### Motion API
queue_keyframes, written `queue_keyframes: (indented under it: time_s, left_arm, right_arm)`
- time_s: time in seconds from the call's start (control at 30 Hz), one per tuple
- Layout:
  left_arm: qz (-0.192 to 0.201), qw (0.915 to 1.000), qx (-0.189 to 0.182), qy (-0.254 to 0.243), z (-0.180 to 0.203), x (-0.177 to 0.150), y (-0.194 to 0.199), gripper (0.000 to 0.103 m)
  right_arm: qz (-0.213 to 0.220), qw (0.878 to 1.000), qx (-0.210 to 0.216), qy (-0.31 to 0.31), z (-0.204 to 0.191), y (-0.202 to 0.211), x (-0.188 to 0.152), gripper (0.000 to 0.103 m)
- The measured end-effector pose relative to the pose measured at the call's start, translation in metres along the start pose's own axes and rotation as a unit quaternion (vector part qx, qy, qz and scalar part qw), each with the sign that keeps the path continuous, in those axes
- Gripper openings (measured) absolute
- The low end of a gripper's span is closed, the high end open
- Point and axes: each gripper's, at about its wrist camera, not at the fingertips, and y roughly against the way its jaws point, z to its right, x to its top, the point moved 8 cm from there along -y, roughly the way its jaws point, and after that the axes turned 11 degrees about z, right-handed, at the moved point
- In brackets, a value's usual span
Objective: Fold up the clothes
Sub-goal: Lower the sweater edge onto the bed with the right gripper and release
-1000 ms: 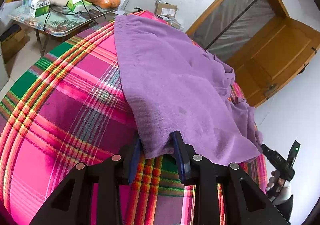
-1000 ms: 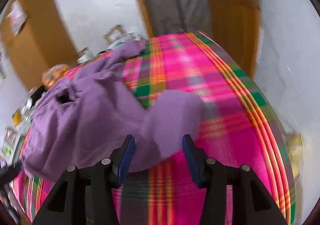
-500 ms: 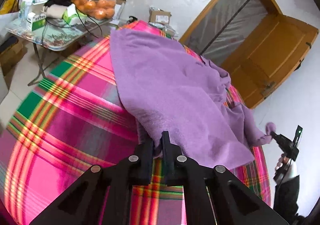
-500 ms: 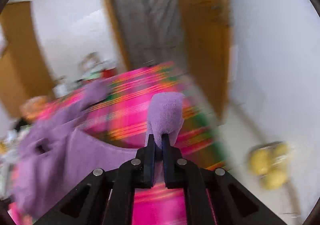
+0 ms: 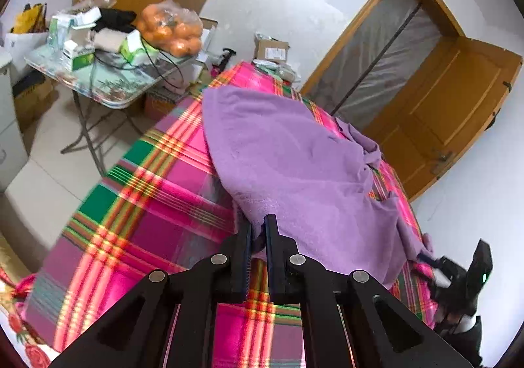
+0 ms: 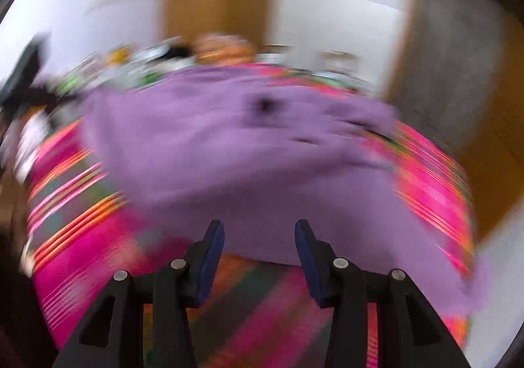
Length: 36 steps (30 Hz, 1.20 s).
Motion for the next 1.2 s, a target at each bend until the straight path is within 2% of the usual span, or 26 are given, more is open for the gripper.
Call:
queue_keyframes:
  time_s: [0.1, 0.23, 0.4, 0.47, 0.53, 0.7, 0.87, 0.9, 0.93, 0.97, 1.0, 1.03, 1.07, 1.2]
  left_arm:
    - [0.008, 0.9995, 0.03, 0.002, -0.019, 0.006, 0.012, 0.001]
    - [-0.003, 0.998, 0.053, 0.034, -0.047, 0.002, 0.015, 0.001]
    - [-0.039, 0.998, 0.036, 0.035, -0.041, -0.025, 0.004, 0.007]
    - [-0.05, 0.9979, 0.026, 0.031, -0.035, -0.035, -0.003, 0.016]
    - [-0.057, 0.9978, 0.013, 0.032, -0.03, -0.042, -0.013, 0.033]
    - [-0.06, 0.9971, 0.006, 0.047, -0.027, -0.047, -0.029, 0.042]
    - [-0.058, 0.998, -0.003, 0.027, -0.016, -0.047, -0.037, 0.042]
    - [-0.061, 0.9978, -0.008, 0.026, -0.013, -0.048, -0.038, 0.037]
    - [-0.064, 0.9976, -0.014, 0.025, -0.01, -0.049, -0.038, 0.026]
    - [-0.065, 0.9974, -0.018, 0.025, -0.008, -0.05, -0.039, 0.026]
    - [-0.064, 0.9975, -0.019, 0.025, -0.007, -0.05, -0.038, 0.025]
    - [-0.06, 0.9977, -0.018, 0.025, -0.007, -0.048, -0.036, 0.024]
    - [-0.057, 0.9978, -0.019, 0.026, -0.008, -0.047, -0.034, 0.024]
    - [-0.045, 0.9983, -0.02, 0.031, -0.014, -0.035, -0.023, 0.023]
  right_arm:
    - [-0.009, 0.999, 0.041, 0.023, -0.03, -0.012, 0.0, 0.045]
    - [-0.029, 0.998, 0.039, 0.043, -0.032, -0.027, -0.005, 0.045]
    - [-0.035, 0.999, 0.025, 0.033, -0.019, -0.032, -0.002, 0.045]
    - [-0.034, 0.999, 0.02, 0.023, -0.013, -0.028, -0.004, 0.045]
    - [-0.038, 0.999, 0.019, 0.026, -0.013, -0.027, -0.006, 0.045]
    - [-0.039, 0.998, 0.019, 0.041, -0.015, -0.027, -0.008, 0.045]
    - [-0.034, 0.998, 0.021, 0.056, -0.015, -0.033, -0.007, 0.045]
    - [-0.033, 0.997, 0.025, 0.059, -0.016, -0.034, -0.006, 0.045]
    - [-0.032, 0.997, 0.029, 0.061, -0.016, -0.035, -0.006, 0.045]
    - [-0.031, 0.997, 0.033, 0.062, -0.017, -0.036, -0.005, 0.045]
    - [-0.033, 0.997, 0.038, 0.06, -0.017, -0.037, -0.005, 0.044]
    - [-0.034, 0.997, 0.044, 0.057, -0.017, -0.037, -0.005, 0.029]
    - [-0.036, 0.997, 0.048, 0.058, -0.018, -0.037, -0.005, 0.007]
    - [-0.044, 0.995, 0.062, 0.063, -0.022, -0.034, -0.004, 0.004]
